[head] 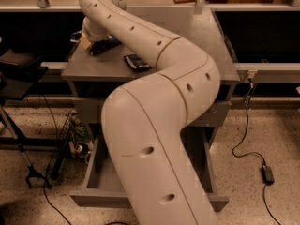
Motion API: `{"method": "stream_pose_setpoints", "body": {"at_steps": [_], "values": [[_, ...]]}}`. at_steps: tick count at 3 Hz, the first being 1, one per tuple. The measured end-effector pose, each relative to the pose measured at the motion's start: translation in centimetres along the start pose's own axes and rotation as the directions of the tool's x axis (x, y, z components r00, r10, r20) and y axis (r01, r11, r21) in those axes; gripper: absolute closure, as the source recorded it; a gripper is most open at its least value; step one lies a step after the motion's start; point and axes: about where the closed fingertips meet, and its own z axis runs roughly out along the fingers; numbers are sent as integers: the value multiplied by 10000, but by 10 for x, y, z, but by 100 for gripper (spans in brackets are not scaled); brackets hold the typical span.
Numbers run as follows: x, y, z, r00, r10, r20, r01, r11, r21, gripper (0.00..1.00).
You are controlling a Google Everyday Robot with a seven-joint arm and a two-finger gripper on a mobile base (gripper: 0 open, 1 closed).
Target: Place blue chip bag into middle drawer
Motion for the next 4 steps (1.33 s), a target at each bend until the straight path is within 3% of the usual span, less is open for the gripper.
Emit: {"method": "stream_pose_setpoints", "body": {"at_steps": [1, 2, 3, 4], "values": [[7, -28, -42, 9988, -60, 479, 40, 9991, 413, 96], [27, -40, -107, 9926, -284, 1177, 274, 9996, 96, 100], [56, -40, -174, 9844, -531, 1680, 667, 9949, -761, 100], [97, -39, -233, 9805, -928, 1733, 1217, 9789, -1644, 100]]}}
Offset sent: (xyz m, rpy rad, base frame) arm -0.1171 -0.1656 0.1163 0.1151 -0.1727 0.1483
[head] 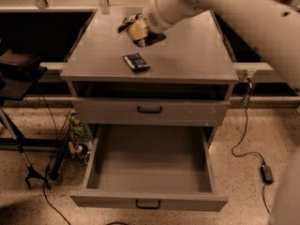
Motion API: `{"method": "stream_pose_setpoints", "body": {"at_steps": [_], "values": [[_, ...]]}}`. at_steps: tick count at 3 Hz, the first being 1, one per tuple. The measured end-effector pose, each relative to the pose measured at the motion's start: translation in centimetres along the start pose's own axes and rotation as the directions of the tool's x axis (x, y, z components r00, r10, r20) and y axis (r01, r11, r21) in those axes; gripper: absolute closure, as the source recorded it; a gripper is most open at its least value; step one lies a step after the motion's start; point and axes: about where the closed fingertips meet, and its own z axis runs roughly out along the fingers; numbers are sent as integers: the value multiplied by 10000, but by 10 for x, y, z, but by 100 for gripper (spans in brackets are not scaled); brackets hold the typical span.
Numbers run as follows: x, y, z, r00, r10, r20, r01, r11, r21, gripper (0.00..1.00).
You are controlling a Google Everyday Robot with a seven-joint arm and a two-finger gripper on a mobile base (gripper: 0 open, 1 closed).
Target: Place blue chip bag into middle drawer
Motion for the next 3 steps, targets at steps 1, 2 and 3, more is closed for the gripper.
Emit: {"method": "stream_pose_setpoints", "body": {"at_steps": [1, 2, 3], "values": [[42, 19, -74, 9979, -544, -353, 510, 9946, -907, 100], [74, 32, -124, 9943, -650, -848, 527, 9886, -1409, 100], [117, 57, -165, 9899, -830, -1148, 533, 9690, -2412, 100]]}}
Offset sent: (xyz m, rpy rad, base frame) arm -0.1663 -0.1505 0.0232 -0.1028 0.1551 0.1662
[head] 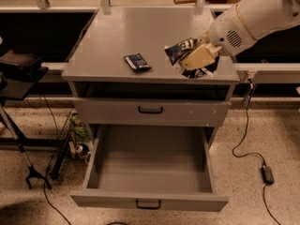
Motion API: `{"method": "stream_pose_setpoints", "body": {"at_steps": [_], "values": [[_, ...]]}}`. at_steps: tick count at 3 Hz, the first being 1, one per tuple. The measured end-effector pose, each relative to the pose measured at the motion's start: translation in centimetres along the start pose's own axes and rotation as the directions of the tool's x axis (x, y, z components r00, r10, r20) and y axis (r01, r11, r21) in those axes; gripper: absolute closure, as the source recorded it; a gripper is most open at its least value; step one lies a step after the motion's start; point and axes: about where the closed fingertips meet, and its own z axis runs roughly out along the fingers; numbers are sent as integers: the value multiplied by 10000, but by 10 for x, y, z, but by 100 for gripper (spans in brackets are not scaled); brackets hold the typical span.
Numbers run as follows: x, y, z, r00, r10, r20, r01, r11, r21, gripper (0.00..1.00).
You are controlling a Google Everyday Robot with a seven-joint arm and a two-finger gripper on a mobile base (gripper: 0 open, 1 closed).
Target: Place blue chip bag into middle drawer
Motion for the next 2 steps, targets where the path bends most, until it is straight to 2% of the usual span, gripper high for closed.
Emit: {"method": "stream_pose_setpoints", "body": {"at_steps": [1, 2], "values": [[0, 0, 0, 10000, -5, -1, 5, 10000, 0, 100], [-13, 12, 7, 9968, -760, -231, 759, 9971, -30, 100]]}}
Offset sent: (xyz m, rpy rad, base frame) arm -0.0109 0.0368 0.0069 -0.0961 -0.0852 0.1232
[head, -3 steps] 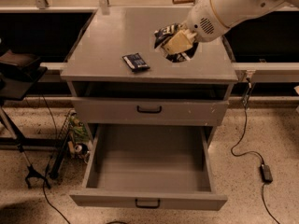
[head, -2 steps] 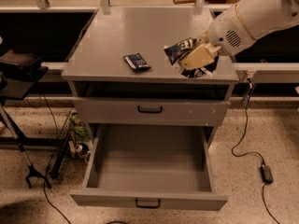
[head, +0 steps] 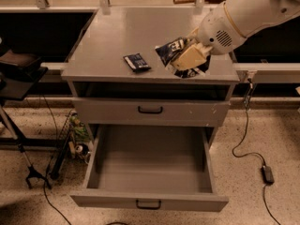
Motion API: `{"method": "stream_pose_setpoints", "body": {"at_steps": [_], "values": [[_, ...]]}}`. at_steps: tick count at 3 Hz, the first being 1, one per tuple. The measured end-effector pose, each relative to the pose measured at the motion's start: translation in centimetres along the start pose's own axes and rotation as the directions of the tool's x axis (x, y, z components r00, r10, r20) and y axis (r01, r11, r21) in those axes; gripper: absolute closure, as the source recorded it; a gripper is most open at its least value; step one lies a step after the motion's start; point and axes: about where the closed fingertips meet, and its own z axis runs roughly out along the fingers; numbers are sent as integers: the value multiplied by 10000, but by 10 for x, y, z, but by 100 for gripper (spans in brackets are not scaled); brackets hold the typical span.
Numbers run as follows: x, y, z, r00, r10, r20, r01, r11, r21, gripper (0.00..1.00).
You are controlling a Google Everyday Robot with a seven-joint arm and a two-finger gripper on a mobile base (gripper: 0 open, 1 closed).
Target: Place blue chip bag into middle drawer
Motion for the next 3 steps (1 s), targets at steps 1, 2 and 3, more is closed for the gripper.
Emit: {"method": "stream_pose_setpoints", "body": {"at_steps": [1, 2, 3], "values": [[4, 22, 29, 9985, -459, 290, 465, 9987, -212, 100], [41, 47, 100, 9971, 51, 760, 16, 9962, -871, 100], [89, 77, 188, 9932, 875, 771, -714, 9788, -1919, 100]]}}
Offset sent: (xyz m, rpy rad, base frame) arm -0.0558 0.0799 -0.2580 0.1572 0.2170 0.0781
